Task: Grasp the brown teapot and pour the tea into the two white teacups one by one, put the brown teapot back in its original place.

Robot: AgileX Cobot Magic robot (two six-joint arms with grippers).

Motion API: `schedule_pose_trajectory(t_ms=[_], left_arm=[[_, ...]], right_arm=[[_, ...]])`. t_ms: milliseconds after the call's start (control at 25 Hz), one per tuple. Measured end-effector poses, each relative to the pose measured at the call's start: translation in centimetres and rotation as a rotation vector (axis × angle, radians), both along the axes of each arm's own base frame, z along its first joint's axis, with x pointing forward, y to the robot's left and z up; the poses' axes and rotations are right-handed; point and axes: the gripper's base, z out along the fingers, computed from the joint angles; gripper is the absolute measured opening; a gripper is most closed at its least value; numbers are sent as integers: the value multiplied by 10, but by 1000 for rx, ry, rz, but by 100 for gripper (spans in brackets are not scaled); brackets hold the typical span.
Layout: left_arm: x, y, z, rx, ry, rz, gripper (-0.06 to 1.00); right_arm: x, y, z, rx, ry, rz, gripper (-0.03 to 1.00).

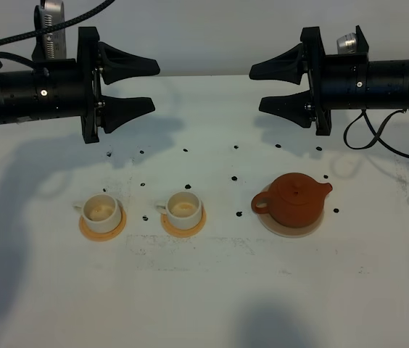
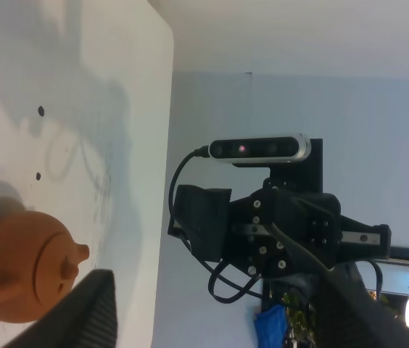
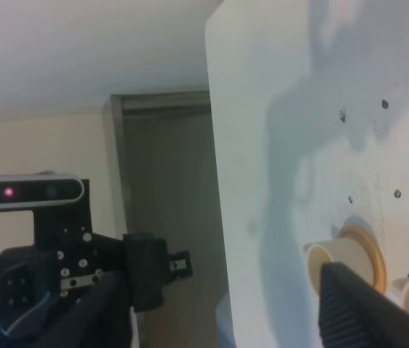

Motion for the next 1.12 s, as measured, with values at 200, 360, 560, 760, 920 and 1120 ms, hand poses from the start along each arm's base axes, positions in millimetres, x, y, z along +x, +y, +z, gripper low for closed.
schedule_pose_trajectory(t_ms=[200, 360, 560, 760, 920, 1120], left_arm=[[0, 0, 0, 0, -1, 0, 58], [0, 0, 0, 13, -26, -9, 58], [0, 0, 0, 91, -184, -64, 58], [-1, 1, 8, 171, -354, -103, 57], [-4, 2, 25, 264, -532, -129, 56], [-11, 6, 49, 390, -714, -137, 55]], right_arm=[[0, 0, 0, 0, 0, 0, 58], [0, 0, 0, 0, 0, 1, 58], [0, 0, 0, 0, 0, 1, 58], [0, 0, 0, 0, 0, 1, 58], [0, 0, 0, 0, 0, 1, 58], [1, 0, 2, 19, 0, -18, 58]])
